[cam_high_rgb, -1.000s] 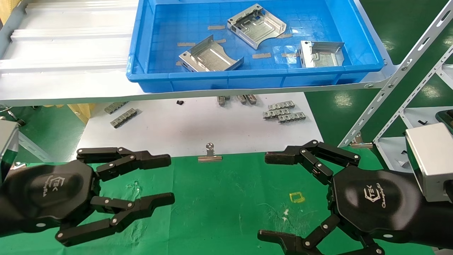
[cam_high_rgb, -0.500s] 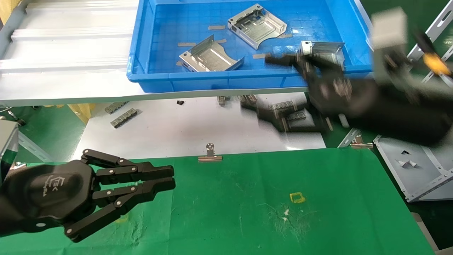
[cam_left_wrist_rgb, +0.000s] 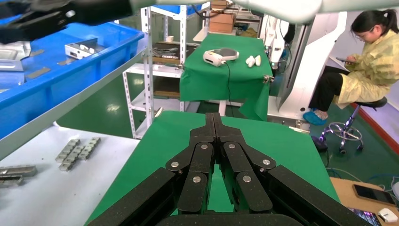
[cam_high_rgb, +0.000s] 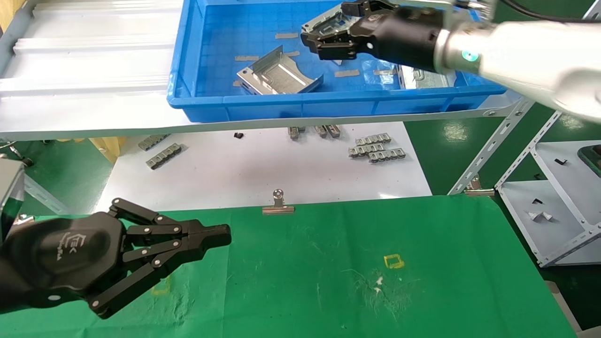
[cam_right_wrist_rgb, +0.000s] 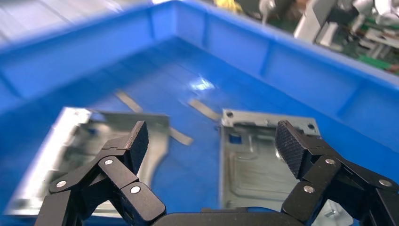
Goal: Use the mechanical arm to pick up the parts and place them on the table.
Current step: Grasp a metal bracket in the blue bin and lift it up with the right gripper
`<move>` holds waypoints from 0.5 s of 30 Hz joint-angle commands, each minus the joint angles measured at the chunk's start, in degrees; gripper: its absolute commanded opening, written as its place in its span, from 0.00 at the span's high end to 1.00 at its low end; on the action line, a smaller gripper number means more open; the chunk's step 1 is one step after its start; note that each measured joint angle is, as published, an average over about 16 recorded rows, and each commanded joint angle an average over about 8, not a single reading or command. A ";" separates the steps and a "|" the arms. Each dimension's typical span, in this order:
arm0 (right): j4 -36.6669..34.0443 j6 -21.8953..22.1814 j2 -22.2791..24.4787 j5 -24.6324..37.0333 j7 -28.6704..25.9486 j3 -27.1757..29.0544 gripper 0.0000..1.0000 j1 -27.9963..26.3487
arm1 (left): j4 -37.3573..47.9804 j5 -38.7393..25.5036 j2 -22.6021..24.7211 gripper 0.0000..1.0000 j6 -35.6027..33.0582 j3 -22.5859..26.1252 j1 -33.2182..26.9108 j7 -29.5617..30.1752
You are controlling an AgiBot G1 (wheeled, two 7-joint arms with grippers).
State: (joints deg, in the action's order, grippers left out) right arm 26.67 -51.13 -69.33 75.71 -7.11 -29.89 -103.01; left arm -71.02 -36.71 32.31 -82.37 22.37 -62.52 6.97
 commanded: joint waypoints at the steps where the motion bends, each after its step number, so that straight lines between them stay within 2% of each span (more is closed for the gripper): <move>1: -5.35 1.74 -2.89 2.64 0.87 -1.56 0.79 -2.85 | 0.00 0.00 0.00 1.00 0.00 0.00 0.00 0.00; 2: -7.32 2.41 -3.93 3.21 1.50 -1.91 0.90 -3.68 | 0.00 0.00 0.00 1.00 0.00 0.00 0.00 0.00; 3: -9.03 3.03 -4.84 3.63 2.10 -2.16 0.97 -4.38 | 0.00 0.00 0.00 1.00 0.00 0.00 0.00 0.00; 5: -11.99 4.18 -6.38 4.17 3.21 -2.53 1.00 -5.56 | 0.00 0.00 0.00 1.00 0.00 0.00 0.00 0.00; 6: -13.13 4.64 -6.97 4.33 3.64 -2.70 1.00 -6.01 | 0.00 0.00 0.00 0.90 0.00 0.00 0.00 0.00; 13: -16.50 6.06 -8.71 4.95 3.62 -4.68 1.00 -7.72 | 0.00 0.00 0.00 0.03 0.00 0.00 0.00 0.00; 15: -16.31 6.09 -8.82 4.96 2.97 -5.45 1.00 -7.80 | 0.00 0.00 0.00 0.00 0.00 0.00 0.00 0.00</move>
State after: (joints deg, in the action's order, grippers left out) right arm 10.77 -44.98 -78.03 80.57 -4.28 -35.41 -110.61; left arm -71.02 -36.70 32.31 -82.37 22.37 -62.52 6.97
